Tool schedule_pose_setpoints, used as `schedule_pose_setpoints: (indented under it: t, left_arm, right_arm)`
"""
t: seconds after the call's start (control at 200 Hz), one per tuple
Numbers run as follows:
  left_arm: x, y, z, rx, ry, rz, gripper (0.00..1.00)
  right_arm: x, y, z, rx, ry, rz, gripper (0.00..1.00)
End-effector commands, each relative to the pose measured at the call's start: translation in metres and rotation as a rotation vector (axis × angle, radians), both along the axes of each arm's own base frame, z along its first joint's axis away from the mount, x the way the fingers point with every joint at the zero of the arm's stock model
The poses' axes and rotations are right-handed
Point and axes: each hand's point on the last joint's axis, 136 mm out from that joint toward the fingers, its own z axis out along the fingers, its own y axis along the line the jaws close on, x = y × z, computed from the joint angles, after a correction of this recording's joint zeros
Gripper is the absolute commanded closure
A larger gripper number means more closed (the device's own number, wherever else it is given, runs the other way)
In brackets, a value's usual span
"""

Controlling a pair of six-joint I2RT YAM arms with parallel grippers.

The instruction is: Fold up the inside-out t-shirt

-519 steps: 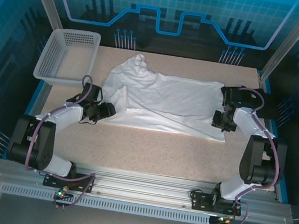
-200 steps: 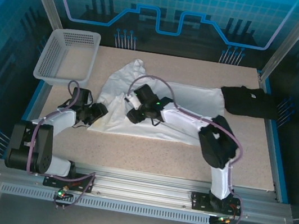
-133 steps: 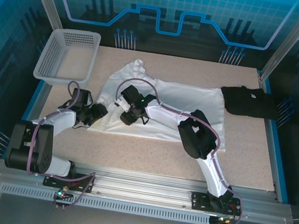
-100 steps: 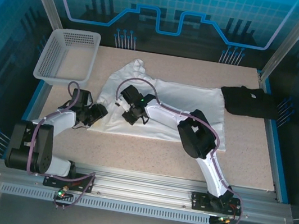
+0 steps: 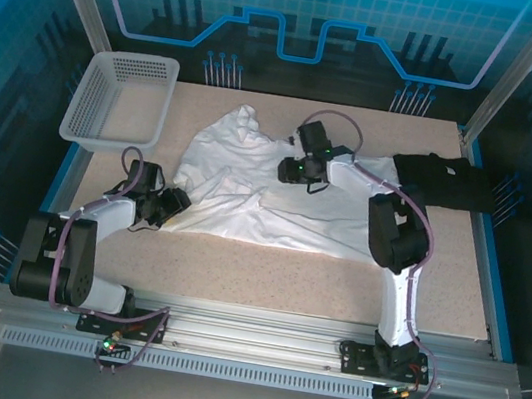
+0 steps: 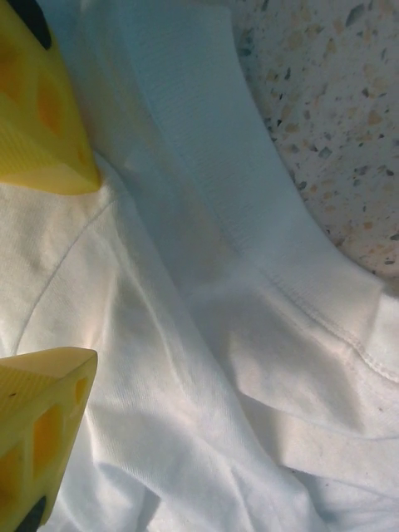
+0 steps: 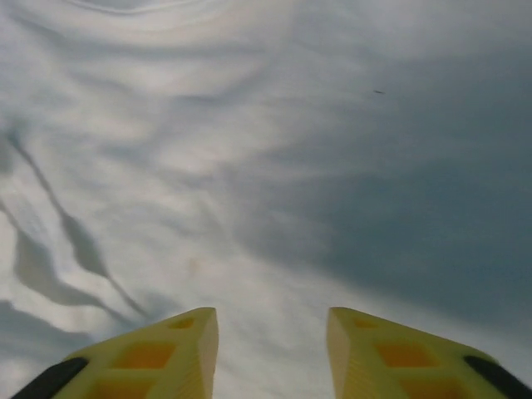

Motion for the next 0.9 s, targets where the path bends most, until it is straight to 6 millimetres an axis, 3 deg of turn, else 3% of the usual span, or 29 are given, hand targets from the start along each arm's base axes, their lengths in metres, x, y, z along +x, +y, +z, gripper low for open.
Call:
schedule_pose_setpoints:
  t: [0.0, 0.195, 0.43, 0.61, 0.755, 0.895]
  left_arm:
    - [-0.003, 0.006, -0.005, 0.029, 0.007, -0.003, 0.47]
    - [-0.003, 0.010, 0.007, 0.055, -0.017, 0.006, 0.47]
    - [-0.001, 0.018, 0.040, 0.185, -0.122, 0.015, 0.48]
    - [0.031, -0.030, 0.065, 0.235, -0.244, -0.155, 0.48]
    - [0.069, -0.054, 0.049, 0.182, -0.198, -0.211, 0.49]
    - [0.093, -0.052, 0.027, 0.236, -0.072, -0.241, 0.50]
  right_arm:
    - [-0.018, 0.016, 0.002, 0.080, 0.054, 0.033, 0.56]
    - [-0.049, -0.007, 0.027, 0.053, 0.013, 0.074, 0.54]
    - [-0.111, -0.047, 0.026, -0.013, 0.027, 0.080, 0.54]
    - [-0.138, -0.086, 0.011, -0.078, 0.070, 0.011, 0.55]
    - [-0.144, -0.120, 0.009, -0.042, 0.094, -0.085, 0.55]
    - [-0.148, -0.145, 0.008, -0.055, 0.104, -0.139, 0.55]
